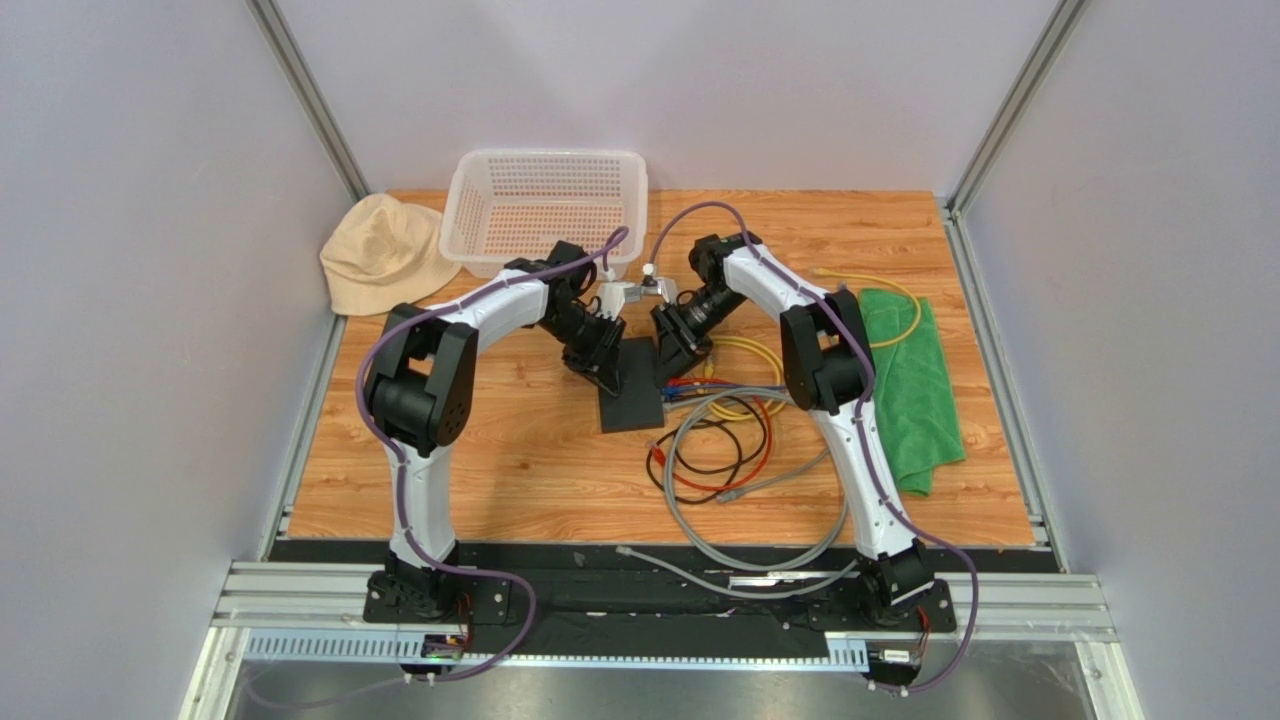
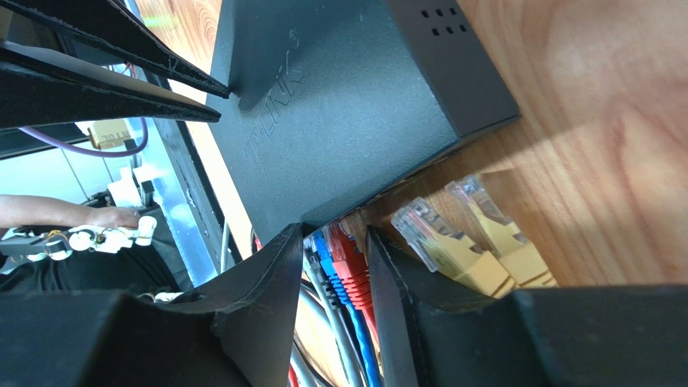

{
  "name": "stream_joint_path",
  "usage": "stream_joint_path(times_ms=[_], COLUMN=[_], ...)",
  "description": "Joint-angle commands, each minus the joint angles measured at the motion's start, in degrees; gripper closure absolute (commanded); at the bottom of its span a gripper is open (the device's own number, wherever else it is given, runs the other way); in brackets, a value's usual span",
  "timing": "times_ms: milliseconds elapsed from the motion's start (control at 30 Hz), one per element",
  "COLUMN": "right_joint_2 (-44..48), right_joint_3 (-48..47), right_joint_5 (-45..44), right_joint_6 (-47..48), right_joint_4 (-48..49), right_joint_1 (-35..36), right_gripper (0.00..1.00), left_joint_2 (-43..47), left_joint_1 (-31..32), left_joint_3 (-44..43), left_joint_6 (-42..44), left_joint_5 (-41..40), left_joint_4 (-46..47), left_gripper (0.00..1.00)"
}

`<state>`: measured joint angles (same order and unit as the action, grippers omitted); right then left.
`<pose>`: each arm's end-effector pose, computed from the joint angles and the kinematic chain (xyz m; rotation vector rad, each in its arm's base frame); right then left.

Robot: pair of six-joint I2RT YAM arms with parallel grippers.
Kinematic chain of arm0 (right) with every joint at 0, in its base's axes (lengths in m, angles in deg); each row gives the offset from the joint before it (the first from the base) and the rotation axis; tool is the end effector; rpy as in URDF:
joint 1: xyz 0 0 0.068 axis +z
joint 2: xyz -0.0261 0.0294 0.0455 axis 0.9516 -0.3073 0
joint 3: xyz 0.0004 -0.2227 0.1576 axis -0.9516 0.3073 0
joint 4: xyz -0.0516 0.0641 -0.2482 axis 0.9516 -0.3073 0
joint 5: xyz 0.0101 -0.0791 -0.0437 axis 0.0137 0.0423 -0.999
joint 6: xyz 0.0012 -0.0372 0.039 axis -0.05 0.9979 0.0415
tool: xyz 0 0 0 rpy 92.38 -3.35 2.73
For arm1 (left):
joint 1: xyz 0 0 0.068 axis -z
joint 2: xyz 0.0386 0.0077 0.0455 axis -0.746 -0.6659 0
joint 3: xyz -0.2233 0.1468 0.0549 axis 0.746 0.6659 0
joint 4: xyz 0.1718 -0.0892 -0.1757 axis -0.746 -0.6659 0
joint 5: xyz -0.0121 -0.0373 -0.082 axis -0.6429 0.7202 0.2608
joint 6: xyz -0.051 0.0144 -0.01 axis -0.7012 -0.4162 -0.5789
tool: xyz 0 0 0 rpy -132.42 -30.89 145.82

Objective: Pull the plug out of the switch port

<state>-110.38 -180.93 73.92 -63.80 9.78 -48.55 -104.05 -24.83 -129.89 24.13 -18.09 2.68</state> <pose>0.4274 0.2173 0.1225 1.0100 -2.5163 -1.3567 0.3582 -0.1774 0.1711 0.7778 2.7638 -0.9506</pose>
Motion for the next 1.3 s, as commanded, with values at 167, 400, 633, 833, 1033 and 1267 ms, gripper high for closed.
stream_joint_path(times_ms=[167,400,633,833,1033,1267], right_joint_2=[-2.92,-3.45,-3.27,-2.74,-2.04,-1.87], right_joint_3=[0.01,1.24,1.51,1.07,0.19,-0.16], right_joint_5=[0.54,1.41,-0.69,-7.27,-15.19,-19.15], right_joint_6=[0.95,3.50,1.04,1.65,1.65,5.25], right_joint_4=[0.92,-0.49,0.65,0.22,-0.05,-2.86], right_joint_1=[-0.61,-0.52,0.00,1.50,2.03,2.03], right_gripper=[0.70,0.70,0.76,0.88,0.99,1.00], left_joint_2=[-1.55,-1.46,-1.37,-1.55,-1.90,-2.34], left_joint_1=[-0.04,-0.13,0.13,0.31,0.57,0.66], left_joint_3=[-1.29,-1.29,-1.20,-1.20,-1.20,-1.38], left_joint_6=[1.33,1.33,1.42,1.42,1.42,1.50], left_joint_5=[-1.58,-1.58,-1.76,-1.93,-3.08,-3.87], left_joint_4=[0.30,0.39,0.48,0.48,0.48,0.22], left_gripper=[0.77,0.77,0.77,0.77,0.77,0.77])
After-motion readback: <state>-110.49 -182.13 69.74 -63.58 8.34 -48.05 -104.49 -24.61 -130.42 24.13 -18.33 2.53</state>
